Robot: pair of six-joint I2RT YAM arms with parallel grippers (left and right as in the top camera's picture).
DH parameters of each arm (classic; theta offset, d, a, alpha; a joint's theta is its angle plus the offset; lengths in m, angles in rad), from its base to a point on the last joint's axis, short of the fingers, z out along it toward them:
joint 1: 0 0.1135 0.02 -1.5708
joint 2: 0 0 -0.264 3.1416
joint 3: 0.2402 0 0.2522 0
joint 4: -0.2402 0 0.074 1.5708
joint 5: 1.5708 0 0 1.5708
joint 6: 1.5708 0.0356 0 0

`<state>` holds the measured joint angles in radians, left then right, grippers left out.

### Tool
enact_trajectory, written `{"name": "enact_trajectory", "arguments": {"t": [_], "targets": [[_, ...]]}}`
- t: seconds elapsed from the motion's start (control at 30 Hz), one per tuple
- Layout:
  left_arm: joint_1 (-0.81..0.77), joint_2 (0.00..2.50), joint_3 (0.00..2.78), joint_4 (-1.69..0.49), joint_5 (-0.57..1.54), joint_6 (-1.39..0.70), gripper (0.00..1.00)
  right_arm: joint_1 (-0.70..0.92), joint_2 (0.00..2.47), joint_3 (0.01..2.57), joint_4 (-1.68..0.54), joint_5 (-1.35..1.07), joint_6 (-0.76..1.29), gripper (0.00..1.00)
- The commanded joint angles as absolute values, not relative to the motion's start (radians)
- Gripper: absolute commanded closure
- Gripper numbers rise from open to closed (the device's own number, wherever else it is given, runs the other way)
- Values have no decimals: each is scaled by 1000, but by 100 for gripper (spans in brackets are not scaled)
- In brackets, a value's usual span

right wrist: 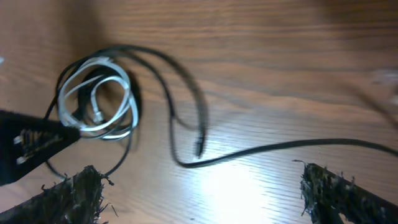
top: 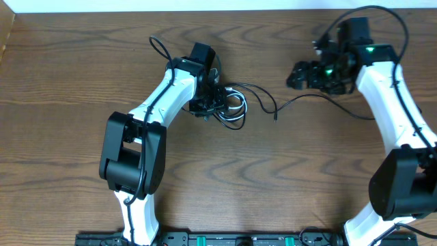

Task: Untangle cables
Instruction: 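Release the black cable and bring the right gripper back beside the bundle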

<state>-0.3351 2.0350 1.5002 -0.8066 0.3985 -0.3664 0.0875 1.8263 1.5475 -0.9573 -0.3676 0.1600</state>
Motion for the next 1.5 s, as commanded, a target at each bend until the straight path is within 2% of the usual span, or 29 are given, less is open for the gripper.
{"name": "enact_trajectory", "arguments": {"t": [0.0,0.43,0.5,0.57,0.63,0.7,0.73,0.77,0.93,0.97,1.0,1.03,1.07,1.13,1.2,1.47], "targets": [[-333,2039,1494,-809,372,-361,48,149,1833,1554,-955,-369,231,1],[-333,2039,1494,-809,372,-361,47,312,1833,1554,-965,-364,291,2],[-333,2039,1494,-809,372,-361,47,328,1833,1554,-965,-364,294,11],[-333,2039,1494,-809,372,-361,48,342,1833,1554,-970,-336,332,27],[-333,2039,1494,-809,372,-361,48,354,1833,1553,-983,-274,412,49],[-333,2039,1494,-810,372,-361,47,365,1833,1550,-998,-210,496,82],[-333,2039,1494,-810,372,-361,48,372,1833,1548,-1008,-175,542,94],[-333,2039,1494,-810,372,-361,48,378,1833,1546,-1019,-137,587,98],[-333,2039,1494,-810,372,-361,48,389,1833,1522,-1037,-24,719,98],[-333,2039,1494,-810,372,-361,48,389,1833,1514,-1037,-20,730,93],[-333,2039,1494,-810,372,-361,47,389,1833,1507,-1034,-20,738,79],[-333,2039,1494,-810,372,-361,47,389,1833,1497,-1028,-20,739,58],[-333,2039,1494,-809,372,-361,47,389,1833,1488,-1020,-20,739,41],[-333,2039,1494,-809,372,-361,47,389,1833,1457,-989,-21,740,31],[-333,2039,1494,-808,372,-361,47,389,1833,1438,-966,-17,740,29],[-333,2039,1494,-807,372,-361,47,389,1833,1330,-811,-9,789,31]]}}
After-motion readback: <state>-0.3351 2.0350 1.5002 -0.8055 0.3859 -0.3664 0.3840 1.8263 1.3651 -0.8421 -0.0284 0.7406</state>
